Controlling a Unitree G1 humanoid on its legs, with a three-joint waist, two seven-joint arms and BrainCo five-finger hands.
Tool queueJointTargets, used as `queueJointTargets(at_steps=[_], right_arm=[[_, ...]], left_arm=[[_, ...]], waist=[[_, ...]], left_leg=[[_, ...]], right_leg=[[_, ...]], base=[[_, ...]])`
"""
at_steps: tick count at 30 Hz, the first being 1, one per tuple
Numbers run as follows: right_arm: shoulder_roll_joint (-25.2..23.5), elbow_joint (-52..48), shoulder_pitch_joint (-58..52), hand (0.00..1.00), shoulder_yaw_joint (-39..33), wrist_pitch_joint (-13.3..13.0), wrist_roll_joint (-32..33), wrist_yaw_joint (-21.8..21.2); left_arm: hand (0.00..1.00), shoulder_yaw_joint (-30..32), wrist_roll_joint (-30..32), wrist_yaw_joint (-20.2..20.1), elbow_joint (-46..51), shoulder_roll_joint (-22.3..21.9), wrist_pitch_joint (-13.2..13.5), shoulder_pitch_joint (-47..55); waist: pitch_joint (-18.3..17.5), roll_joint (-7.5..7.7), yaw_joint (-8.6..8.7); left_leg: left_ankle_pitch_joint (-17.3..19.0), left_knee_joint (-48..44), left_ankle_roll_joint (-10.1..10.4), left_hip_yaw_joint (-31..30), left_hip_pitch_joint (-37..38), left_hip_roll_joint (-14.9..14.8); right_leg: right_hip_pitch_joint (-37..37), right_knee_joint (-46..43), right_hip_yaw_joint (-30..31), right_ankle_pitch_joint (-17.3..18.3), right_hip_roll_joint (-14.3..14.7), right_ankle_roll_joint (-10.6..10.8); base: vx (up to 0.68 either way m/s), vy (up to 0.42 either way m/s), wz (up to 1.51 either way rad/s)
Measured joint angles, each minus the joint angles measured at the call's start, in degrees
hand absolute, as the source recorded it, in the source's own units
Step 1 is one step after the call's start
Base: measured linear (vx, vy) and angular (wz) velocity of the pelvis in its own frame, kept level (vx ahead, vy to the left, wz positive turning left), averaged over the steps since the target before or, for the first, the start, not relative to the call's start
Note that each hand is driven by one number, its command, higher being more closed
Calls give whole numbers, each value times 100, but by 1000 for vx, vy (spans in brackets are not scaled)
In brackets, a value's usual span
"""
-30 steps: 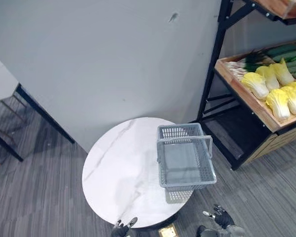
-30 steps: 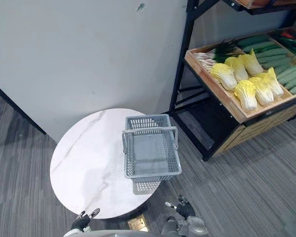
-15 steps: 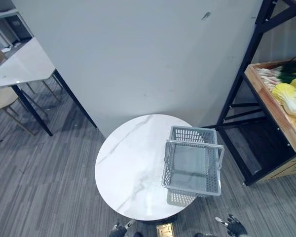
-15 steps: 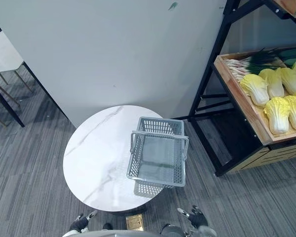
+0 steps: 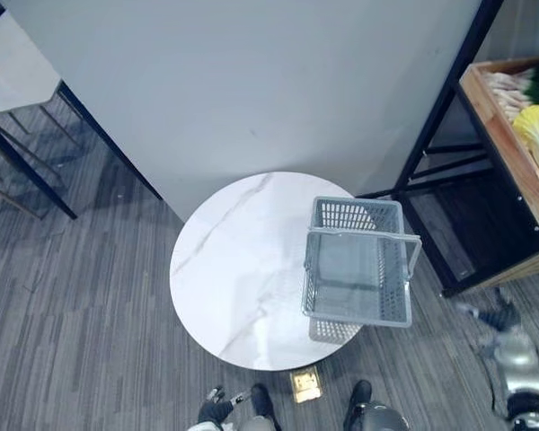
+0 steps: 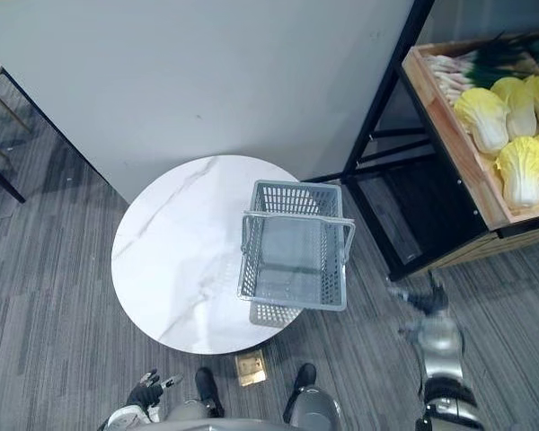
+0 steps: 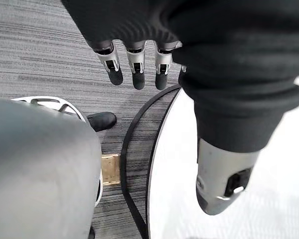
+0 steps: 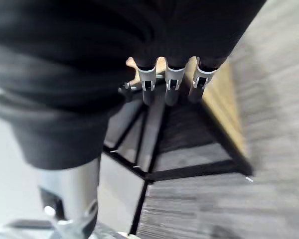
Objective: Pick vegetable in the basket
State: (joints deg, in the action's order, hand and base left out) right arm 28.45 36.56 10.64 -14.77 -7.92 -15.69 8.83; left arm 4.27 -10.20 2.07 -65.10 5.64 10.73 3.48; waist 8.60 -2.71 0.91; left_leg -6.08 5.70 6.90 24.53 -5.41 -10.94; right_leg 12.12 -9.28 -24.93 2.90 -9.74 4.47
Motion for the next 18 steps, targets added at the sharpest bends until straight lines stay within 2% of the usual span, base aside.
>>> queueJointTargets(at_steps=[3,9,13,18], right_arm=[[452,-863,175,0,353,-29,-503,56],[1069,-1637,759,0,1075,-119,-1116,-24],[1183,-1849,1022,0,1566,-291,-1179,-193],[1224,-1944,1416,0,2019,-304,-1180,-371]], left_arm=[[0,-92,-28,1,23,74,-3,-11],[0,-178,-33,-1,195,155,-6,-19],[0,-178,-32,0,192,159,-12,-74],[0,-164,-30,1,237,181,-16,-134]], waist=[[88,-1,9],[306,62,3],[374,76,-66],[570,86,-127]], left_leg=[[-13,-22,-16,-72,-133,17],[-23,-25,-29,-349,-151,122],[-27,-25,-34,-473,-151,175],[-42,-24,-55,-603,-181,191]], right_leg=[[115,-21,40,-85,38,-61],[106,-7,260,-112,-16,-49],[24,125,258,-187,-41,14],[21,158,251,-253,-45,35]], base=[[99,-11,4],[55,23,9],[-4,23,6],[-43,10,4]])
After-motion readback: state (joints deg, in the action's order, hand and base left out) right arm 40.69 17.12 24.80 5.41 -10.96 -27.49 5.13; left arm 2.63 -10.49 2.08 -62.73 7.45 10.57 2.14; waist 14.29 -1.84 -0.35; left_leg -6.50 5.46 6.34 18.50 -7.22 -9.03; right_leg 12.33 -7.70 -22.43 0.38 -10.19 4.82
